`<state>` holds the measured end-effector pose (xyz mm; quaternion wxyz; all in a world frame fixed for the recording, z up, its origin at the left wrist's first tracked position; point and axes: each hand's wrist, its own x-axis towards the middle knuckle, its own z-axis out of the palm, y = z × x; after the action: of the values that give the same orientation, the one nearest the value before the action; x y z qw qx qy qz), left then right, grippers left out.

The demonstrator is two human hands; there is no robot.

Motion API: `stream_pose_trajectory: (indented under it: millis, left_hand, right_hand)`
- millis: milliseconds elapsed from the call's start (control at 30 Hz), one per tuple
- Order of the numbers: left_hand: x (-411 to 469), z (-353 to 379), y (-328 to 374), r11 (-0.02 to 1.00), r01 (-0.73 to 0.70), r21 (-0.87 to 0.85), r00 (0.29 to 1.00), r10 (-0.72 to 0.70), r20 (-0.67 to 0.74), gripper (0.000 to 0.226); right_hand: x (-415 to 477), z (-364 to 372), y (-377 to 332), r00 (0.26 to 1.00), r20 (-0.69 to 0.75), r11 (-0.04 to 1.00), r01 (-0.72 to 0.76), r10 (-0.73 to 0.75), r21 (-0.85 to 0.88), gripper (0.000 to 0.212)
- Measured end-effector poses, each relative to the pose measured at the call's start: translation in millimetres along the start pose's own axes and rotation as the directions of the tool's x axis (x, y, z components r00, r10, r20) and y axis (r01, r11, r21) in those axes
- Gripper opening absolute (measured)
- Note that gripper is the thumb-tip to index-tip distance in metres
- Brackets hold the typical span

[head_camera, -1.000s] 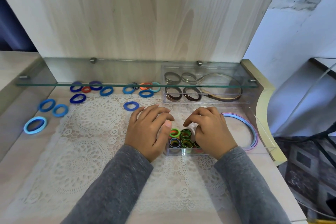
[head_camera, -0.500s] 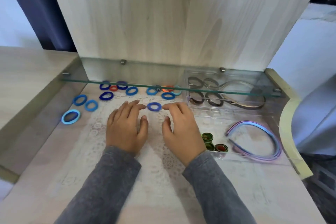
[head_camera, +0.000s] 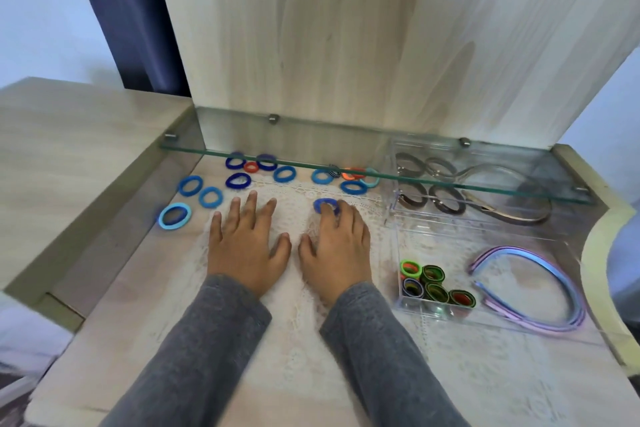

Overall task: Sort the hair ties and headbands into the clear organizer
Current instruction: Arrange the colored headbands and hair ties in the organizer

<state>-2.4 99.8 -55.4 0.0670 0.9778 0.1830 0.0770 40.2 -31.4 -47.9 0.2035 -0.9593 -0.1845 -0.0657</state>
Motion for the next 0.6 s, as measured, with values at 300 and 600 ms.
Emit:
stream_pose_trajectory:
  millis: [300, 600]
  left_hand:
    - [37, 0, -7, 0.997, 0.064, 0.035, 0.996, -0.061, -0.061, 0.064]
    - [78, -2, -24, 0.989, 0.148, -0.003, 0.98, -0.147, -0.135, 0.053]
  right_hand:
    - [40, 14, -1, 0.989, -0.057, 0.989, -0.143, 0.14, -0.049, 0.066]
    - [83, 22, 7, 0.953, -0.173, 0.967, -0.253, 0.247, -0.017, 0.061]
